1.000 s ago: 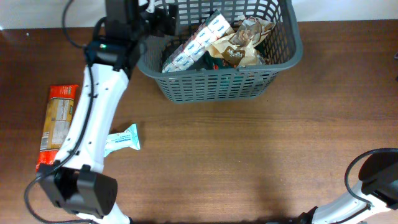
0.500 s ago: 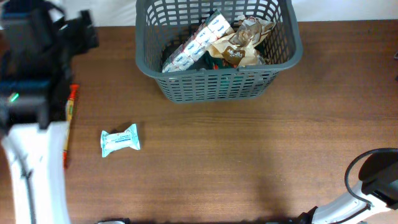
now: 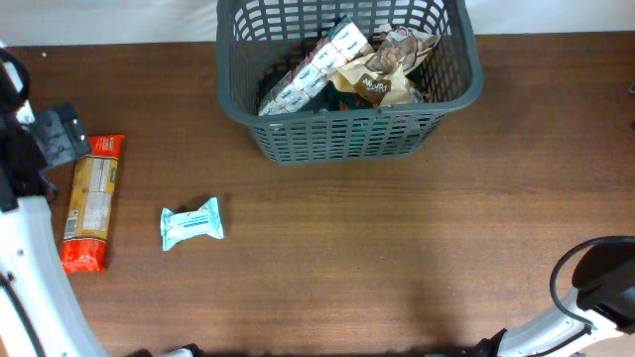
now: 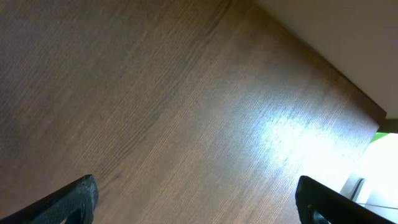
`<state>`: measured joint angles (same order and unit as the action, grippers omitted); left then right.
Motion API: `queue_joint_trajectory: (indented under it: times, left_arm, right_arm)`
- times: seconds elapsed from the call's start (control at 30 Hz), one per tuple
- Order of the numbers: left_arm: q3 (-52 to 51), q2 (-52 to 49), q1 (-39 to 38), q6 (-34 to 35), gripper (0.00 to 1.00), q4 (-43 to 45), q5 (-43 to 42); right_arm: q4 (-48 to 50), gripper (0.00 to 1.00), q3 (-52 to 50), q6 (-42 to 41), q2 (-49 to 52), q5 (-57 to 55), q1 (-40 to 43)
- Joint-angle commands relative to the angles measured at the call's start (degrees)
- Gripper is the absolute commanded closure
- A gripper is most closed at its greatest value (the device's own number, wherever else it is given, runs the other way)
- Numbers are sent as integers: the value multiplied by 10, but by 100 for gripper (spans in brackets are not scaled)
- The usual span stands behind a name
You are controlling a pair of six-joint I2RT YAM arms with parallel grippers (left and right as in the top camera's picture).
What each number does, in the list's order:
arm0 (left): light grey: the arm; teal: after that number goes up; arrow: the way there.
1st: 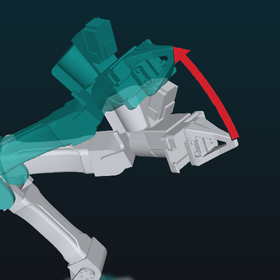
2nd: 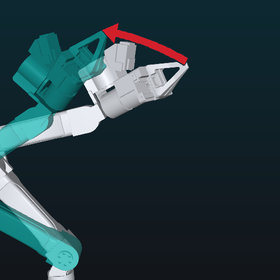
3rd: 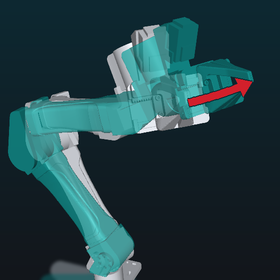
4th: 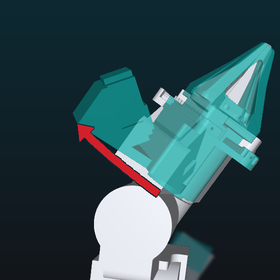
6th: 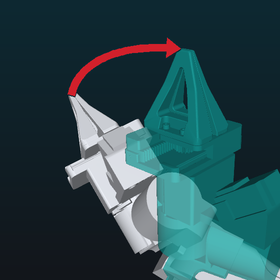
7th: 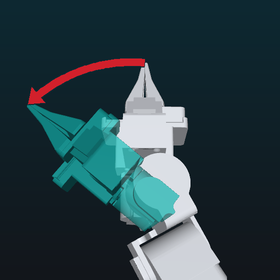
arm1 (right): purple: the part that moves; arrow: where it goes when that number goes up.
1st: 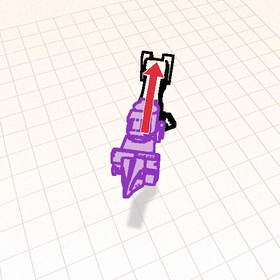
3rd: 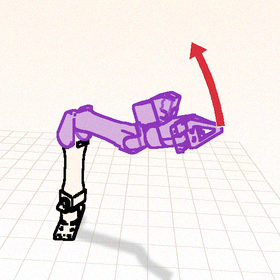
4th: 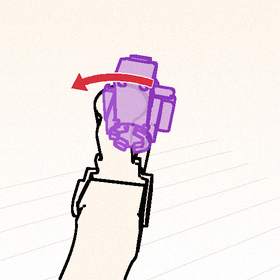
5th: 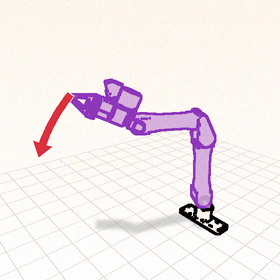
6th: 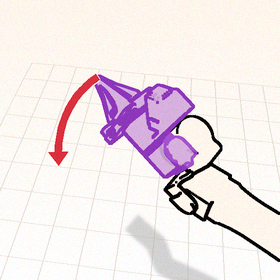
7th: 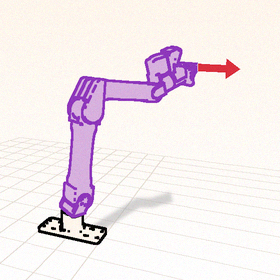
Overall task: Pack container
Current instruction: 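Move the left gripper to the orange spaghetti pack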
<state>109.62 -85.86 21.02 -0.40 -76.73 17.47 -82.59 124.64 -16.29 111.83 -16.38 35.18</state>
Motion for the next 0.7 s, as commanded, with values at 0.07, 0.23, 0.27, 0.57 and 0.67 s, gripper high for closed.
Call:
queue_joint_trajectory:
  times: [0.07,0.23,0.27,0.57,0.67]
  left_arm:
    - [0,-68,37,11,1,-50,3]
    - [0,-142,62,8,1,-65,-1]
    - [0,-154,65,3,1,-65,-1]
    - [0,-251,86,-82,1,-64,-56]
    - [0,-271,88,-110,1,-54,-77]
  right_arm:
    - [2,1,-2,-5,-7,-1,1]
    - [1,1,-2,-5,-7,-1,1]
    - [2,1,-2,-5,-7,-1,1]
    - [2,1,-2,-5,-7,-1,1]
    - [2,1,-2,-5,-7,-1,1]
